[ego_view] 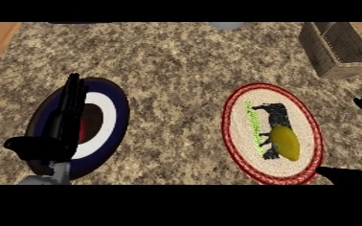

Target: Pick the lemon from the placemat and place it in the basket

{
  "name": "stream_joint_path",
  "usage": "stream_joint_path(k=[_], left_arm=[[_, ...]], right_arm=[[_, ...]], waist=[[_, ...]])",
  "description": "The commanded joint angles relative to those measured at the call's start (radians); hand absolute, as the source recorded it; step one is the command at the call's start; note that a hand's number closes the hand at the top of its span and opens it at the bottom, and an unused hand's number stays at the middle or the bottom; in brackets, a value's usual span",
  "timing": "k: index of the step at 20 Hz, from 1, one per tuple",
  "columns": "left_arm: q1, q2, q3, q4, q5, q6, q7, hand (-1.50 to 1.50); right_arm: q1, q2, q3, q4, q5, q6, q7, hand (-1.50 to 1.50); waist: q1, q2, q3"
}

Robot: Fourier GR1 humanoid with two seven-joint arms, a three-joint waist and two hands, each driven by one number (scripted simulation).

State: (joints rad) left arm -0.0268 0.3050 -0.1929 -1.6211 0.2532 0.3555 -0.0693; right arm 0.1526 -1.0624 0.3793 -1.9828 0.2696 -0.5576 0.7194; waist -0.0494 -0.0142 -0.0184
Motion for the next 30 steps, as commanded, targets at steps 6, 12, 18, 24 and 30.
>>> stream_joint_path(k=[6, 12, 18, 24, 30], left_arm=[[-0.031, -0.015, -0.019, -0.008, 0.019, -0.035, 0.031, 0.0], [-0.041, -0.014, -0.016, -0.036, -0.001, -0.023, 0.06, 0.0], [0.003, -0.018, -0.032, -0.065, -0.017, -0.038, 0.038, 0.0], [-0.005, -0.048, -0.026, -0.022, -0.033, -0.026, 0.025, 0.0], [-0.05, -0.046, 0.007, 0.034, -0.022, -0.069, 0.016, 0.0]], right_arm=[[-0.165, -0.214, -0.099, -0.413, -0.255, 0.329, 0.55, -1.5], [-0.231, -0.254, -0.075, -0.422, -0.269, 0.365, 0.718, -1.5], [-0.26, -0.233, -0.031, -0.324, -0.284, 0.384, 0.7, -1.5], [-0.24, -0.166, 0.026, -0.343, -0.205, 0.344, 0.709, -1.5], [-0.205, -0.019, 0.145, -0.274, -0.013, 0.307, 0.625, -1.5]], waist=[[0.053, 0.014, 0.012], [0.064, 0.016, 0.014], [0.077, 0.018, 0.016], [0.055, 0.015, 0.017], [0.049, 0.016, 0.017]])
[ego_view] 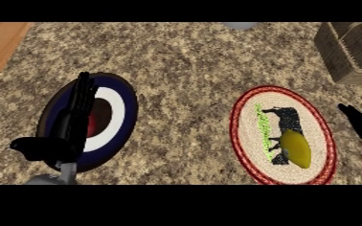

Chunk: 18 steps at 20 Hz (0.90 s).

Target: Pick the lemon from the placemat and place it in the basket

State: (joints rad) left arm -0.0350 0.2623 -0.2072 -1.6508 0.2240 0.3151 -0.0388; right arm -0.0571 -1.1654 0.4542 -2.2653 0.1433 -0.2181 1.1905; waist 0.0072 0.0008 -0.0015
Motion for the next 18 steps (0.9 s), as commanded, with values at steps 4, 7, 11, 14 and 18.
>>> stream_joint_path(k=[4, 7, 11, 14, 18], left_arm=[[-0.015, -0.018, 0.015, 0.056, -0.017, -0.02, -0.039, 0.0], [-0.044, -0.038, 0.025, 0.085, -0.022, -0.015, -0.053, 0.0], [-0.013, 0.002, 0.015, -0.017, -0.02, -0.022, 0.052, 0.0], [-0.014, -0.051, 0.003, 0.0, -0.046, 0.009, 0.014, 0.0], [-0.009, -0.044, 0.037, 0.063, -0.025, -0.04, -0.036, 0.0]], right_arm=[[-0.084, 0.171, 0.098, 0.04, 0.157, 0.03, 0.225, -1.5], [-0.047, 0.212, 0.128, 0.102, 0.238, 0.017, 0.177, -1.5], [-0.129, 0.288, 0.129, 0.166, 0.277, 0.071, 0.238, -1.5], [-0.114, 0.294, 0.07, 0.245, 0.222, 0.112, 0.12, -1.5], [-0.067, 0.382, 0.112, 0.256, 0.331, 0.071, 0.124, -1.5]], waist=[[0.003, 0.002, -0.001], [-0.006, 0.001, 0.0], [0.011, 0.001, 0.0], [-0.001, 0.001, 0.001], [-0.008, 0.0, 0.001]])
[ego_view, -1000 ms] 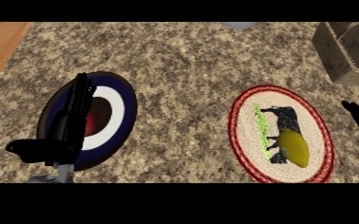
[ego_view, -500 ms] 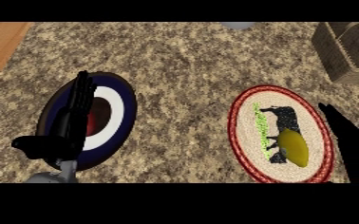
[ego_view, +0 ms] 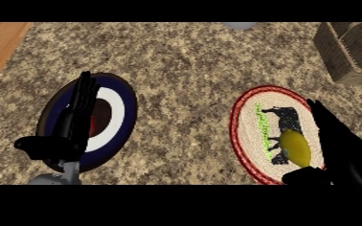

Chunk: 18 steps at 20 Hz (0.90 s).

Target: Pick the lemon from the placemat and place it in the basket

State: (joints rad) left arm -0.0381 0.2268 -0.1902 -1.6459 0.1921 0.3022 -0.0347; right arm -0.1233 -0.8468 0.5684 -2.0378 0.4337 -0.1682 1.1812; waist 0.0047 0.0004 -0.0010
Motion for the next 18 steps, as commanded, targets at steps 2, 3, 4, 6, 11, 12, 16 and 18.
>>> stream_joint_path(k=[2, 3, 4, 6, 11, 12, 16, 18], left_arm=[[-0.034, 0.022, 0.057, 0.023, 0.018, -0.029, 0.019, 0.0], [0.041, -0.044, -0.014, 0.058, -0.037, 0.001, -0.078, 0.0], [0.007, 0.036, 0.046, -0.051, 0.011, -0.025, 0.051, 0.0], [0.061, 0.016, 0.034, -0.016, 0.003, -0.05, -0.036, 0.0], [-0.027, 0.009, 0.064, -0.015, -0.004, -0.034, 0.041, 0.0], [0.042, -0.013, 0.023, -0.054, -0.03, -0.023, 0.027, 0.0], [0.037, -0.061, -0.003, -0.014, -0.065, -0.015, -0.003, 0.0], [0.034, -0.044, 0.026, -0.031, -0.05, -0.029, 0.022, 0.0]], right_arm=[[0.007, 0.083, -0.017, 0.017, 0.053, 0.033, 0.145, -1.5], [0.006, 0.071, -0.035, 0.068, 0.034, 0.053, 0.095, -1.5], [-0.024, 0.094, -0.03, 0.037, 0.021, 0.097, 0.161, -1.5], [0.039, 0.094, -0.031, 0.036, 0.041, 0.085, 0.128, -1.5], [0.092, 0.166, -0.023, 0.093, 0.113, 0.072, 0.071, -1.5], [0.057, 0.158, -0.085, 0.078, 0.055, 0.131, 0.072, -1.5], [0.091, 0.212, -0.094, 0.105, 0.097, 0.127, 0.027, -1.5], [0.142, 0.238, -0.075, 0.119, 0.138, 0.111, -0.004, -1.5]], waist=[[-0.006, -0.001, 0.0], [-0.003, 0.0, 0.0], [0.003, -0.002, 0.0], [-0.002, -0.002, 0.0], [-0.007, -0.001, 0.001], [-0.002, -0.002, 0.001], [-0.005, -0.001, 0.001], [-0.006, -0.001, 0.001]])
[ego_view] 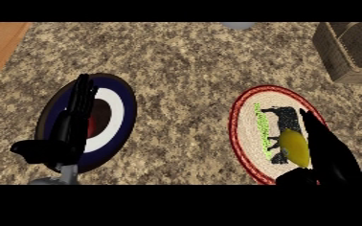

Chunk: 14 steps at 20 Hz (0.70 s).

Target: Pick the lemon from the placemat and place it in the basket

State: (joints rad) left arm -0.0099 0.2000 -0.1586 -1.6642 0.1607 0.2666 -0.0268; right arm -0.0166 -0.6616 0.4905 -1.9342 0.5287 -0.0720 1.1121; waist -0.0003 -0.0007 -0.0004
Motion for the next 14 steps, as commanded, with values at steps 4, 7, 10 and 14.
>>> stream_joint_path(k=[4, 7, 10, 14], left_arm=[[-0.013, -0.005, 0.041, 0.021, 0.006, -0.047, -0.022, 0.0], [-0.027, -0.019, 0.019, -0.047, -0.051, -0.002, 0.082, 0.0], [-0.043, 0.001, 0.087, -0.001, 0.013, -0.07, 0.058, 0.0], [-0.033, -0.044, 0.054, -0.003, -0.039, -0.052, 0.055, 0.0]], right_arm=[[-0.076, 0.119, -0.072, 0.162, 0.021, 0.068, -0.001, -1.5], [0.002, 0.156, -0.067, 0.145, 0.097, 0.046, -0.035, -1.5], [-0.002, 0.166, -0.101, 0.147, 0.089, 0.089, -0.031, -1.5], [-0.027, 0.215, -0.161, 0.162, 0.111, 0.118, -0.055, -1.5]], waist=[[0.006, 0.002, 0.0], [0.002, 0.0, 0.001], [0.002, 0.001, 0.0], [0.001, 0.0, 0.0]])
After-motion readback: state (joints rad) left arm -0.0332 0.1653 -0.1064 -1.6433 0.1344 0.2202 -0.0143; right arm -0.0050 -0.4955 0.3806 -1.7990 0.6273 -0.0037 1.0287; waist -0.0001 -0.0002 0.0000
